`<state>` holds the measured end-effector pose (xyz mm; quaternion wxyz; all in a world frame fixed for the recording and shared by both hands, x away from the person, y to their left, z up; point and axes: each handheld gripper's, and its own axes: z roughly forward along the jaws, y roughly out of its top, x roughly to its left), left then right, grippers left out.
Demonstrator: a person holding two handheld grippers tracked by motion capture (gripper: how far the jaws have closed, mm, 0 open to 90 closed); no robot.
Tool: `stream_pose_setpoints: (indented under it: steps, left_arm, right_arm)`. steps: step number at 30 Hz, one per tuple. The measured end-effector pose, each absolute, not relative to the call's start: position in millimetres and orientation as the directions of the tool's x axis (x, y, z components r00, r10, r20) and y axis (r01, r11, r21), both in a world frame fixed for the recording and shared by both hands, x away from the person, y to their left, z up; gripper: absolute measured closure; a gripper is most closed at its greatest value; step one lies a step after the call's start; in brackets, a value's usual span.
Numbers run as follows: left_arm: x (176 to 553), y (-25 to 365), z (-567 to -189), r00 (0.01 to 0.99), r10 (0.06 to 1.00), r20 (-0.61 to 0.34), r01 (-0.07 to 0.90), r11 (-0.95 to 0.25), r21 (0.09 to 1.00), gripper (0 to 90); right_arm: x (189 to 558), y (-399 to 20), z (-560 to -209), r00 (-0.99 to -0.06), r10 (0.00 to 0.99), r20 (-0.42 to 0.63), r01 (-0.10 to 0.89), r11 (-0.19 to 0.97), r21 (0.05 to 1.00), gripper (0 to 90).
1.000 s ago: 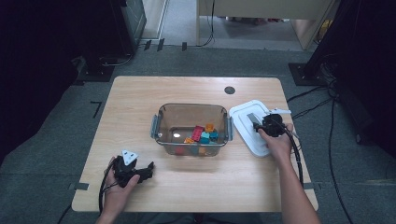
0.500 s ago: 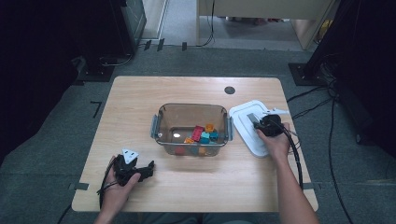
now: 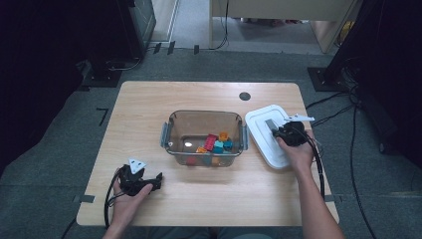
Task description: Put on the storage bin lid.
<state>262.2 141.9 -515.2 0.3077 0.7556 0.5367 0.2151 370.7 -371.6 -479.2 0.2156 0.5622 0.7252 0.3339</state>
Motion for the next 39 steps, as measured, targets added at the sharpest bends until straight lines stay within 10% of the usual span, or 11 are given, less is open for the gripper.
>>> stream_pose_setpoints:
  steps: [39]
  left_arm:
    - [254,145,-470,0.351,0.936,-0.024,0.573,-0.195,0.796,7.9]
  right_arm:
    - [344,-257,-353,-0.704,0.709,0.047,0.434,0.376,0.819,68.3]
